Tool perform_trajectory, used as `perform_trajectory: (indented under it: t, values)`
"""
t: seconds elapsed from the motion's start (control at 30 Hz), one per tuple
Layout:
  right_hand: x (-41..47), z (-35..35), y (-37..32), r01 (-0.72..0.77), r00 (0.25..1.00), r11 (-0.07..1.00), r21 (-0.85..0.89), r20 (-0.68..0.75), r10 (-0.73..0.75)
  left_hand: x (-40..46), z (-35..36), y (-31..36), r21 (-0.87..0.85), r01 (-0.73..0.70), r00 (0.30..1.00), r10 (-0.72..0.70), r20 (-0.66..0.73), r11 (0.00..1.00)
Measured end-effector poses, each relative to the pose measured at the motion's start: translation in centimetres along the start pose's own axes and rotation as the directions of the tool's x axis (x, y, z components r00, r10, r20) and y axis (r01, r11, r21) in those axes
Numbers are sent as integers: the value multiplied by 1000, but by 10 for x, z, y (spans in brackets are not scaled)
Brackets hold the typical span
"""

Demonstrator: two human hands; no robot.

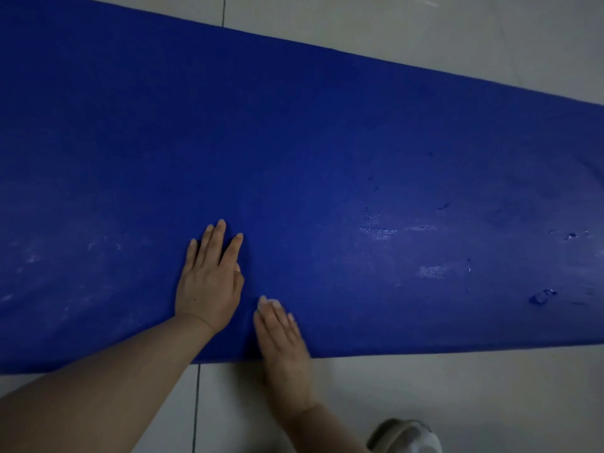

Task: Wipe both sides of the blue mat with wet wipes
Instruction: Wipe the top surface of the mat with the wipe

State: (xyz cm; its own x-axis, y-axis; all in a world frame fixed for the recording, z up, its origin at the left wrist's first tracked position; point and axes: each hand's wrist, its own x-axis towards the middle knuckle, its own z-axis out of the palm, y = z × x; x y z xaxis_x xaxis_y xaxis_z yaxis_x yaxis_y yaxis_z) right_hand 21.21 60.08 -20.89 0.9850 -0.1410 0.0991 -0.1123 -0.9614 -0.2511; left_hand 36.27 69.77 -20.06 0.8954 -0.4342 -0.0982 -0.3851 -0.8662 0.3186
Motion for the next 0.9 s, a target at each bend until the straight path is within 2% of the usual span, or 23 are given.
perform_trajectory:
  t: [0.03,0.1,0.17,0.2,0.27,0.33,0.4,0.43,0.5,0.53,0.6,0.67,0.7,0.77,0.83,0.9]
  values:
    - [0,-3,12,-10,1000,1000,-11,-2,10,0,0,0,0,1,1000,-1,3,1000]
    - [0,-5,46,-186,982,980,-64,-34,184,0,0,-1,-2,2,1000,-2,3,1000]
    - [5,-9,66,-420,906,908,-9,-72,418,0,1,-1,-7,0,1000,0,-4,1000]
    - [8,-9,62,-458,886,889,0,-85,456,0,2,-1,-7,-2,1000,1,-7,1000]
    - [13,-9,32,-353,932,935,-28,-95,349,0,2,0,-2,-2,1000,2,-8,1000]
    - [10,-4,-4,-125,992,990,-61,-18,124,1,1,0,-4,0,1000,0,3,1000]
    - [2,0,-20,66,997,997,-25,30,-66,1,0,0,-6,2,1000,-2,11,1000]
    - [4,-3,-13,78,996,997,14,43,-78,1,0,1,0,1,1000,-1,12,1000]
    - [15,-12,24,-54,999,997,-50,4,54,0,-1,1,14,-1,1000,1,8,1000]
    - [18,-16,48,-206,978,976,-73,-16,206,0,-1,1,12,-1,1000,1,-2,1000]
    - [20,-28,91,-501,864,865,-31,-72,498,0,1,2,-2,-6,1000,6,-28,1000]
    - [24,-32,96,-589,803,808,31,-88,589,1,3,7,-3,-53,997,53,-51,999]
    - [25,-30,85,-532,843,847,20,-79,532,2,4,12,5,-89,994,89,-65,996]
    - [20,-19,55,-321,946,947,-6,-49,321,3,8,26,18,-153,984,154,-89,988]
    - [11,-15,45,-144,989,988,52,-24,145,4,10,39,18,-182,978,183,-100,983]
    - [12,-20,71,-220,974,974,60,-34,222,6,12,46,16,-185,979,185,-80,983]
